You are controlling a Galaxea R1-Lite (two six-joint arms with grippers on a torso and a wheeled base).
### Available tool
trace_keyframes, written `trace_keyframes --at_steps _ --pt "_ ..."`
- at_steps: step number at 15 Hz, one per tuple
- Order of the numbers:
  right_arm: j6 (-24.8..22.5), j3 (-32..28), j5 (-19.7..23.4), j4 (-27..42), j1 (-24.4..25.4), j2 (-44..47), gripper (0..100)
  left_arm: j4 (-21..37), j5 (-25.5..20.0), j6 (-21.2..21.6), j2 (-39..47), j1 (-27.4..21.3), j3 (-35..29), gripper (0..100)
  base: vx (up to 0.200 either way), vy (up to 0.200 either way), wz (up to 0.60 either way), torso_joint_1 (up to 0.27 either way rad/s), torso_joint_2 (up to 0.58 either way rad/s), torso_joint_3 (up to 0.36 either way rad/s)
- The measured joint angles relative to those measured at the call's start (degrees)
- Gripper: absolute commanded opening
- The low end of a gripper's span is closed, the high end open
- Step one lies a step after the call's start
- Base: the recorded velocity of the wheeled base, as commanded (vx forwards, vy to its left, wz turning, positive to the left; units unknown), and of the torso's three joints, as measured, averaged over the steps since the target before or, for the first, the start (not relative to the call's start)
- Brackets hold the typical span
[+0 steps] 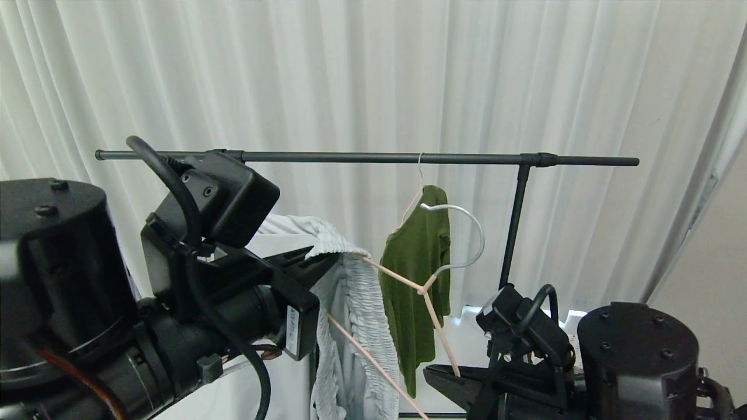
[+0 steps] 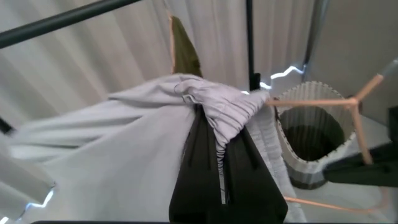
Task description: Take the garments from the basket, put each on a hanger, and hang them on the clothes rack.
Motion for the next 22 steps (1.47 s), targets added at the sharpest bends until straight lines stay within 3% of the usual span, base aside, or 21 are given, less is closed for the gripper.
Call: trace_keyframes --at_steps 4,9,12,14,17,20,22 --pt "0.02 0.13 -0.04 1.37 0.22 -1.0 0 0.12 -0.02 -0.04 0.04 -0.39 1.27 0 0.0 0.0 0.0 0.0 0.0 0.0" --pt "3.47 -0.39 0.0 20.64 0.48 -9.3 0 0.29 -0.35 0.44 -0.88 1.62 3.28 0 0.0 0.0 0.0 0.0 0.0 0.0" --pt "5.62 -2.32 0.02 23.63 1.11 -12.47 0 0.16 -0.99 0.79 -1.76 1.51 5.22 0 0.0 0.0 0.0 0.0 0.0 0.0" --pt "5.86 -3.3 -0.04 29.88 3.1 -13.79 0 0.21 -0.72 0.87 -2.08 1.93 6.28 0 0.0 0.0 0.0 0.0 0.0 0.0" --pt "5.97 -5.73 -0.09 37.0 4.55 -16.08 0 0.23 2.16 1.01 -1.9 4.27 6.42 0 0.0 0.0 0.0 0.0 0.0 0.0" --pt "6.0 -10.28 -0.22 47.07 4.78 -17.26 0 0.34 9.3 0.98 0.15 5.55 6.53 0 0.0 0.0 0.0 0.0 0.0 0.0" --pt "6.0 -12.18 -0.3 48.04 4.8 -17.32 0 0.34 9.85 0.93 1.55 5.53 6.53 0 0.0 0.0 0.0 0.0 0.0 0.0"
